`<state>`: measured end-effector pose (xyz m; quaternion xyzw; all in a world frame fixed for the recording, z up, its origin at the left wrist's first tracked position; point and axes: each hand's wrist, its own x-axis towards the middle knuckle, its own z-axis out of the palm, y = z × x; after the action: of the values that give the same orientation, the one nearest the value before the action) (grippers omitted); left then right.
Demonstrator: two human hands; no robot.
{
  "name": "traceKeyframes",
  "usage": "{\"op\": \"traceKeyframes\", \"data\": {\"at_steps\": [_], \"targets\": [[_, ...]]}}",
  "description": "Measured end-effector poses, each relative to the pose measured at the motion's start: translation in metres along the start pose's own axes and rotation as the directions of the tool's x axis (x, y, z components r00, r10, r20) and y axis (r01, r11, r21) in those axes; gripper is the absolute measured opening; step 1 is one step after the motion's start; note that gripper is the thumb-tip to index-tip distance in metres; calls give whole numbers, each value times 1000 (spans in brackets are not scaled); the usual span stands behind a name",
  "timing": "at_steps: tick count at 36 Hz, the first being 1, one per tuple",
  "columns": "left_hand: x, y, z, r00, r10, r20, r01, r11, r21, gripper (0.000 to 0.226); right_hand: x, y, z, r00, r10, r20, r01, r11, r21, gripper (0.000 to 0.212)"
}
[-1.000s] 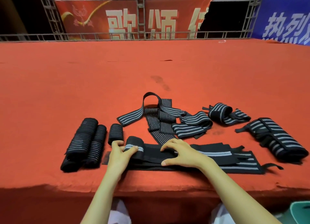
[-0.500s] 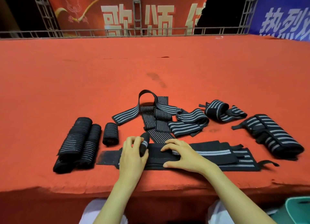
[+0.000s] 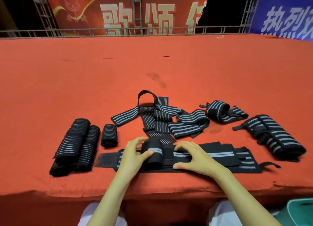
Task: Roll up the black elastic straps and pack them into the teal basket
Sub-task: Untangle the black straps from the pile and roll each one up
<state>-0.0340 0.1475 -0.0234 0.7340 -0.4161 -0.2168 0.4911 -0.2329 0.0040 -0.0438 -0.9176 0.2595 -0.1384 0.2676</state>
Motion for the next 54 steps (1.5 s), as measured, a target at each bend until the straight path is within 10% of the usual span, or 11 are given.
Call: {"op": "traceKeyframes", "data": {"at_steps": [4, 14, 25, 37, 44, 54], "targets": [[-3, -1, 3, 975, -220, 24, 221, 972, -82, 55, 0, -2, 2, 1000, -5, -2, 5, 1000, -22, 53], [3, 12, 11, 974, -224, 27, 214, 956, 201, 71, -3, -8, 1, 1000, 2, -14, -2, 1000, -15, 44], [-10, -4, -22, 951, -262, -165, 244, 962, -119, 58, 23, -37, 17, 995, -43, 87, 46, 999, -28, 47], [-14, -12, -29, 927, 91, -365, 8, 965, 261, 46, 30, -53, 24, 990, -66, 126, 74, 995, -61, 42], [-14, -12, -6, 905, 398, -152, -295, 842, 451, 44, 20, -34, 11, 995, 5, 98, 2, 998, -67, 47], [-18, 2, 9, 957, 282, 68, -290, 914, 282, 51, 18, -20, -1, 993, 55, 107, -50, 998, -50, 51]]}}
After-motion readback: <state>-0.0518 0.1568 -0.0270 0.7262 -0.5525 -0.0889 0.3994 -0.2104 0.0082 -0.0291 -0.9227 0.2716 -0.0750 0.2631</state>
